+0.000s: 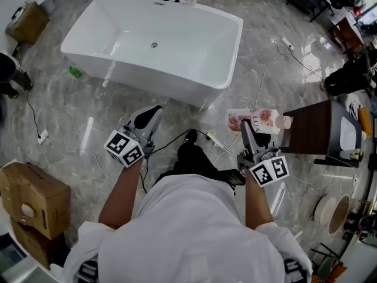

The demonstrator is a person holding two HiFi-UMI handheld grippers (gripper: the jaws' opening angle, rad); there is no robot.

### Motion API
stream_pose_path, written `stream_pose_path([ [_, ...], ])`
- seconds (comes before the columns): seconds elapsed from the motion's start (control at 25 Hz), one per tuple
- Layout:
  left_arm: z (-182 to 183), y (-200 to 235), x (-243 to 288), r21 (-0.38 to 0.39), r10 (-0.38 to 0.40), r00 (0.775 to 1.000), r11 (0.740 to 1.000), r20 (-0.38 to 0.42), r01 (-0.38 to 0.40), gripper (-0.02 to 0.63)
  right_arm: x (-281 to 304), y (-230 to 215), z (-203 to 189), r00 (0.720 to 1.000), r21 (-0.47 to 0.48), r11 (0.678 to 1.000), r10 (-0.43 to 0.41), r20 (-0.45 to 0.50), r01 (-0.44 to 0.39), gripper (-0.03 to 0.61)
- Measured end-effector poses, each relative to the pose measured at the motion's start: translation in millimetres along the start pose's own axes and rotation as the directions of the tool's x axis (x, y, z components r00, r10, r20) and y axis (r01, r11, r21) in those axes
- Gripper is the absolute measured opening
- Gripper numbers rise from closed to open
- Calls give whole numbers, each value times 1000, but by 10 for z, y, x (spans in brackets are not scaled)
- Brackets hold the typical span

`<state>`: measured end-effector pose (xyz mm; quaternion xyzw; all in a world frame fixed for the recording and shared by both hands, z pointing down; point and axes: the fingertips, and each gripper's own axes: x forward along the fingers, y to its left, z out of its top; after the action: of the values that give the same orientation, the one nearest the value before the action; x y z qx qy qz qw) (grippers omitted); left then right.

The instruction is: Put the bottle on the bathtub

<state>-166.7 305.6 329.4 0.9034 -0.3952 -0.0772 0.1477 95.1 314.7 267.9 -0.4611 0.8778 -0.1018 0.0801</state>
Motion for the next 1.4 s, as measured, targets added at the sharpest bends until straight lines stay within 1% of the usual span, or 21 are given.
stream_pose_path([
  [0.16,96,210,299,15,-27,999,999,-32,28,17,299,-230,20,1000,17,1000,-13,18,13,224],
  [0.28,173,396,639,33,-51,997,998,-63,54,17,527,-471,67,999,28,999,-25,39,24,224],
  [0.36,290,521,902,43,-65,995,997,-72,68,17,680,-644,125,998,40,999,-33,55,31,224],
  [0.56,659,691,1514,60,-76,996,995,-53,79,17,1042,-1101,233,997,61,997,-44,56,41,224],
  [0.76,901,881,1879,94,-49,997,994,-52,53,17,1481,-1423,237,999,54,999,-8,36,6,224],
  [0.88,927,1057,1944,89,-11,999,996,-50,15,17,1696,-1540,196,999,78,997,18,31,-21,224],
  [1.04,871,1217,2038,67,16,998,998,-56,-12,17,1878,-1652,119,999,102,994,27,18,-29,224],
  [1.24,837,1321,2264,36,-1,999,999,-47,3,17,2003,-1754,69,1000,118,993,20,6,-21,224],
  [1.4,728,1467,2403,10,-19,998,1000,-60,19,17,2121,-1844,34,1000,138,990,2,0,-2,224],
])
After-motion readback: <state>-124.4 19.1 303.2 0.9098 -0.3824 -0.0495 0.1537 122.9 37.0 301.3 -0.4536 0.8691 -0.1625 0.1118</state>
